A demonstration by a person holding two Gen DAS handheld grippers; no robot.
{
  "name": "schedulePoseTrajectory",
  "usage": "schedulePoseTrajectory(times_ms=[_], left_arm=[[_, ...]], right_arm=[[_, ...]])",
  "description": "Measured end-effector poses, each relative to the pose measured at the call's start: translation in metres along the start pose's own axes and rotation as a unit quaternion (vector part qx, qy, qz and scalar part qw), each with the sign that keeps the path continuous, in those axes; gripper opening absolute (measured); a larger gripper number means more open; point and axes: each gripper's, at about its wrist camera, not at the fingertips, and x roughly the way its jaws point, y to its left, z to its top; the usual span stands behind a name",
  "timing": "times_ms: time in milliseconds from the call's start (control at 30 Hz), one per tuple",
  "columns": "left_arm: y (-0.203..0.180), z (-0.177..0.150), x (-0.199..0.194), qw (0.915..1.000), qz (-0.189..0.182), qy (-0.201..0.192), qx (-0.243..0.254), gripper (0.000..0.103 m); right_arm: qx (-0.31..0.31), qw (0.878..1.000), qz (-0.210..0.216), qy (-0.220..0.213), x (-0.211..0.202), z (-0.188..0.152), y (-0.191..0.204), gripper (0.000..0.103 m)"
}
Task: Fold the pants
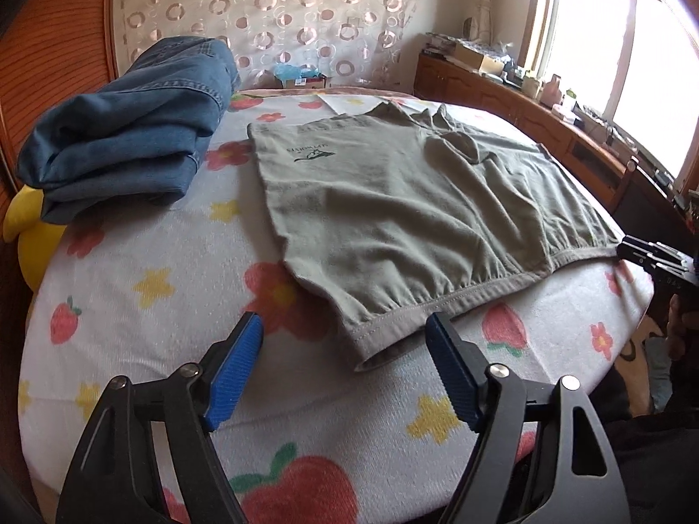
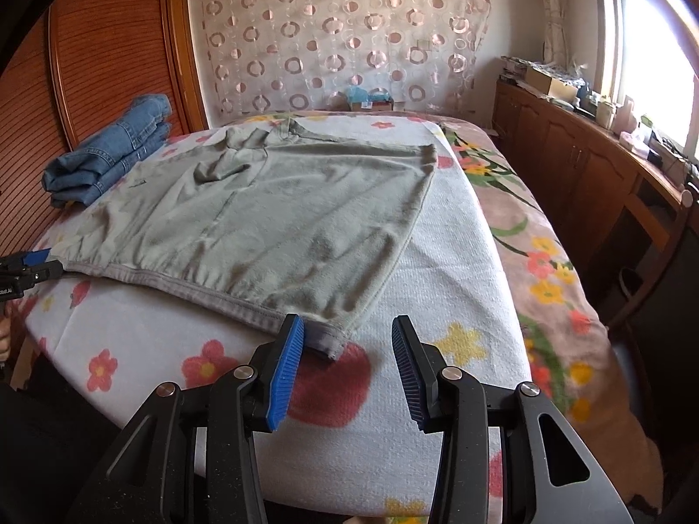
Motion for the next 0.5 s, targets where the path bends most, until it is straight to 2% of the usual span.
schedulePoseTrajectory(times_ms=[233, 433, 500], left_arm=[[0.003, 0.008, -0.016, 0.9989, -0.02, -0.032, -0.026, 0.069], [0.006, 0.006, -0.008, 0.9994, -0.009, -0.017, -0.029, 0.052], [0.007, 0.004, -0.005, 0.9995, -0.007, -0.011, -0.03, 0.05]], right_arm=[[-0.009, 1.0, 0.002, -0.012, -0.005, 0.001, 0.003, 0.044], [-0.009, 1.0, 0.007, -0.01, -0.004, 0.0, 0.004, 0.044], [-0.008, 1.0, 0.01, -0.011, -0.004, 0.0, 0.004, 0.044]])
